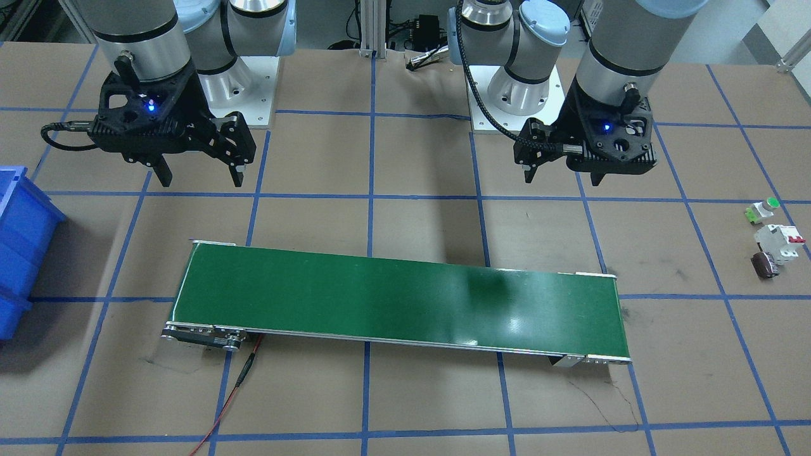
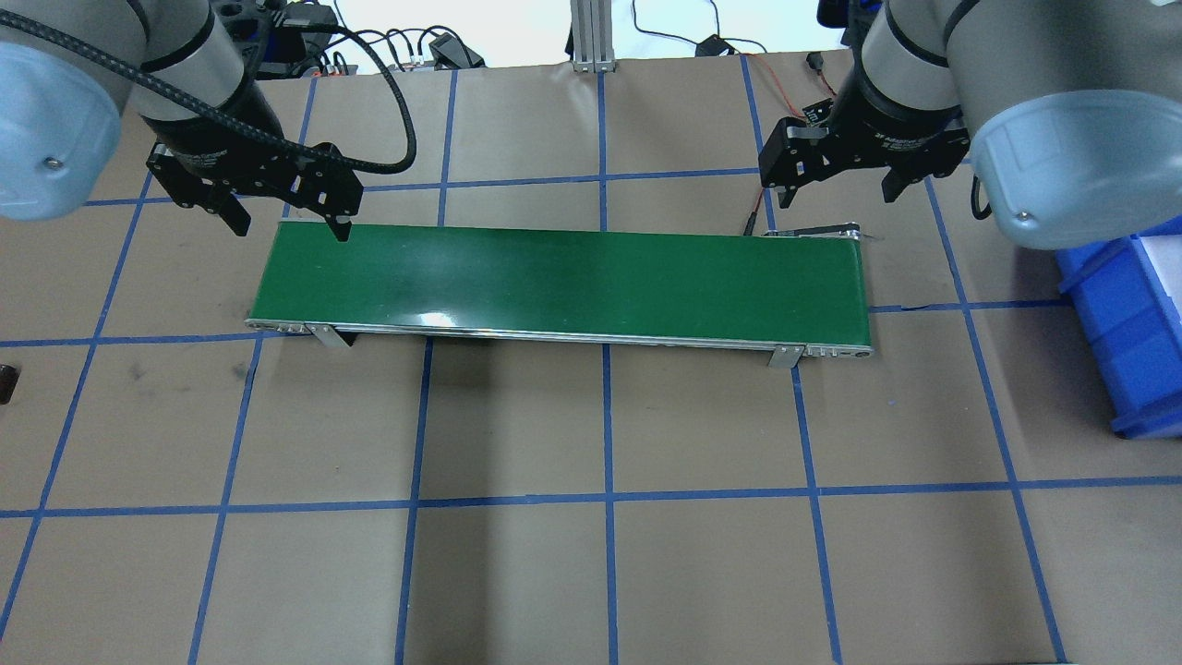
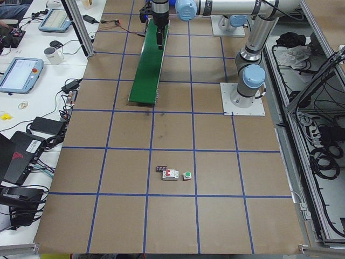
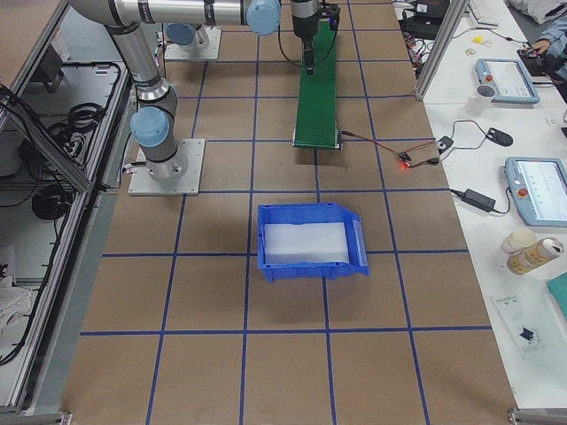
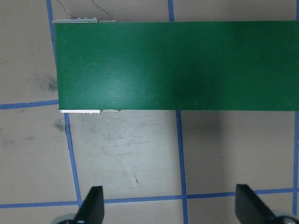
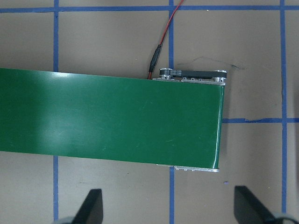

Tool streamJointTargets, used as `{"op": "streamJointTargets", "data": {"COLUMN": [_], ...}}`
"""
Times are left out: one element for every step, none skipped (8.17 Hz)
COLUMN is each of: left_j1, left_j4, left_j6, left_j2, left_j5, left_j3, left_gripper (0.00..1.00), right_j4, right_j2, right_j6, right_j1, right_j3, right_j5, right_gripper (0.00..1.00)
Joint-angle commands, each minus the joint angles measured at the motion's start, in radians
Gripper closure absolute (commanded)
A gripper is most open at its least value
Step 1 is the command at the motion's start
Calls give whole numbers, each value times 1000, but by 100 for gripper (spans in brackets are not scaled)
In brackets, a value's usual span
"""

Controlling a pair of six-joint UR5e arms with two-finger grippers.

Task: Move capacitor from left to right
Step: 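Swing the left gripper away from the conveyor toward the capacitor supply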

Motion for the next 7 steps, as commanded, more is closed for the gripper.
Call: {"op": "streamJointTargets", "data": {"left_j1": [7, 24, 44, 91, 172, 250, 324], "left_j4": [-1, 1, 2, 2, 1, 4, 30], "left_j6": [14, 52, 139, 162, 167, 198, 236], "left_j2": [11, 7, -1, -19, -30, -38, -73], "left_j5": [11, 14, 14, 17, 16, 16, 19], "left_j3": [0, 0, 0, 0, -2, -3, -18], "left_gripper": [0, 0, 0, 0, 0, 0, 0], "right_j4": [0, 1, 1, 1, 1, 1, 1], "right_j2": [0, 0, 0, 0, 2, 0, 0], "right_j6": [-1, -1, -1, -1, -2, -1, -2], "right_j1": [0, 0, 0, 0, 0, 0, 0], "right_j3": [0, 0, 0, 0, 0, 2, 2], "right_j5": [1, 1, 1, 1, 1, -1, 1], "right_gripper": [0, 0, 0, 0, 0, 0, 0]}}
